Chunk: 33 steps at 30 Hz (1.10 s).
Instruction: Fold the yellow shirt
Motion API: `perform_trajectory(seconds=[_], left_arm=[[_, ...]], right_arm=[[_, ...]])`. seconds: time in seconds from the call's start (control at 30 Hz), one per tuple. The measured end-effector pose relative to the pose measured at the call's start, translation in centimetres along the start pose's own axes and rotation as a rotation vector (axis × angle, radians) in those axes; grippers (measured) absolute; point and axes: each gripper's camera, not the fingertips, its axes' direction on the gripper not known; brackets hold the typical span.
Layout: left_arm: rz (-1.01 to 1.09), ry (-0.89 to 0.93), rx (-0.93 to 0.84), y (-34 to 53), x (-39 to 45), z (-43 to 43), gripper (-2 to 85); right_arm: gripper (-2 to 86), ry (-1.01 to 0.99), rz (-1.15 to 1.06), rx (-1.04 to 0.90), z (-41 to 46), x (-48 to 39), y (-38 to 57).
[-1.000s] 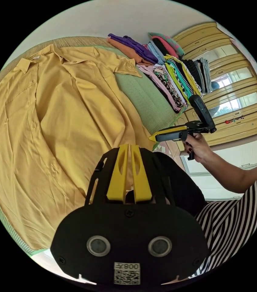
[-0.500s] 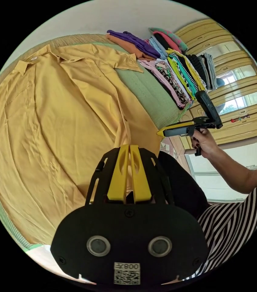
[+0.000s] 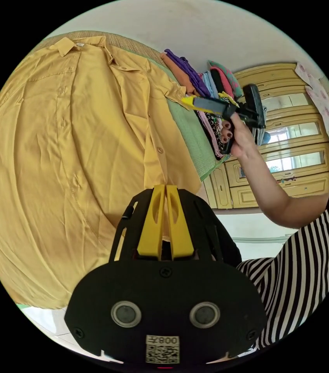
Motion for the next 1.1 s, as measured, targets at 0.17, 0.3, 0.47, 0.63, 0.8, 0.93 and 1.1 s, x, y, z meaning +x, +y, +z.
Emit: perform_trajectory(seconds=[0.17,0.3,0.47,0.63,0.8,0.93,1.1], left_arm=[[0.0,0.04,-0.011,0.1,-1.5,0.3,0.4],[-0.004,0.079,-0.018,0.3,-3.1,0.2,0.4],[-0.019,0.13,-0.025,0.7,-5.1,0.1,0.5],[-0.019,0.157,-0.024,1.3,-6.9,-0.4,0.5],[-0.019,0.169,-0.007,2.2,-8.1,-1.2,0.5],[-0.021,0.194,0.031,3.3,-9.0,-2.5,0.5],[-0.046,0.215,0.09,5.5,-10.4,-5.0,0.5]], right_arm=[[8.0,0.145,-0.153,0.018,4.3,-5.6,-13.9],[8.9,0.24,-0.194,0.009,8.4,-8.2,-21.8],[8.9,0.315,-0.188,-0.022,12.0,-8.7,-25.8],[5.9,0.349,-0.187,-0.052,13.6,-8.2,-27.4],[2.2,0.294,-0.177,-0.041,12.4,-7.2,-28.6],[1.2,0.216,-0.16,-0.016,10.6,-6.4,-29.4],[0.7,0.045,-0.111,0.063,7.2,-5.1,-32.0]])
